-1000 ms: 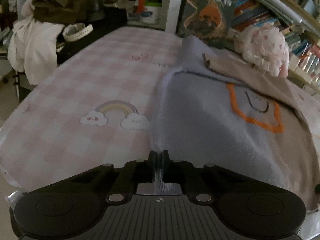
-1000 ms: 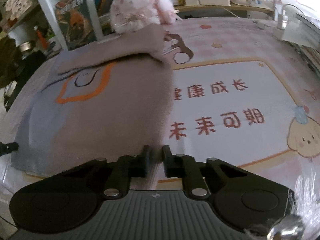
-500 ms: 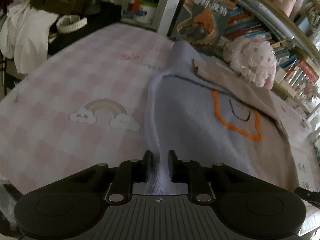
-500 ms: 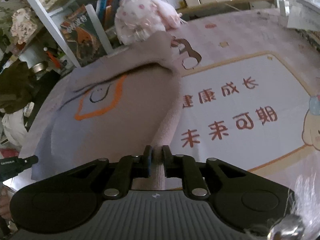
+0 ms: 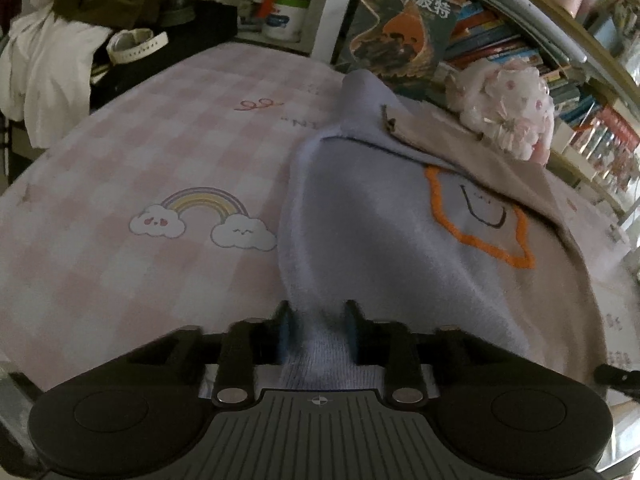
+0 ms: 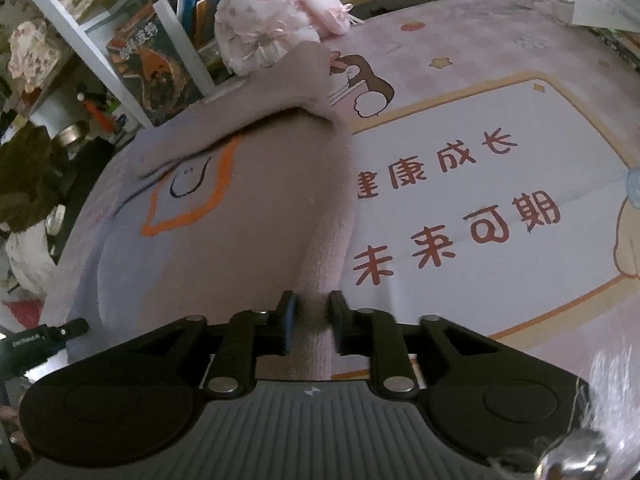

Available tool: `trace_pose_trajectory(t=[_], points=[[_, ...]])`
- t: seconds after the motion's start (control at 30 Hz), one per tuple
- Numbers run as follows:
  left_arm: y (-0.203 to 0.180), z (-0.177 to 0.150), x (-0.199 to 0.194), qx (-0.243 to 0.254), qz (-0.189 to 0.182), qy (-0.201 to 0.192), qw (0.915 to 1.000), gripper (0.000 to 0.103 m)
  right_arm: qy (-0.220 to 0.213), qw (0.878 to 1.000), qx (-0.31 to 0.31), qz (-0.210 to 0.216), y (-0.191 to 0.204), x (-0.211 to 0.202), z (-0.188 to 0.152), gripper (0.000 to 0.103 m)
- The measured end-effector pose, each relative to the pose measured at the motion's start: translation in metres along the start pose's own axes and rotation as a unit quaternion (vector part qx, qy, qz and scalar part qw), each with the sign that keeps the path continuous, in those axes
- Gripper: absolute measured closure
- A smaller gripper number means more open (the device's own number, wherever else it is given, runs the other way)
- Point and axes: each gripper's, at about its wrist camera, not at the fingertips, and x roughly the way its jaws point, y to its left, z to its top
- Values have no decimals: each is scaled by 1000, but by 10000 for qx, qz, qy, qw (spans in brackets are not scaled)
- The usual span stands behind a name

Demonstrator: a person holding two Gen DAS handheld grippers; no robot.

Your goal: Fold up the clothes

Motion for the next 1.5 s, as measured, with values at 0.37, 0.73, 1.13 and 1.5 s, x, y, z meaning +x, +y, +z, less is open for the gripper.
trace_pose_trajectory(t=[0.37, 0.73, 1.13, 1.5], points=[[10, -8, -16, -242, -317, 95, 9992, 98, 9, 9992, -403, 39, 0, -23, -8, 93], [17, -7, -9, -346, -426, 199, 9983, 90, 178, 9997, 3, 172, -11, -17, -11, 81], [26, -9, -10, -572, -568, 159, 9966, 98, 186, 9996, -116, 173, -11, -17, -16, 93], [21, -1, -11, 19, -529, 400, 9978, 98, 106, 9999, -125, 13, -7, -26, -25, 94]])
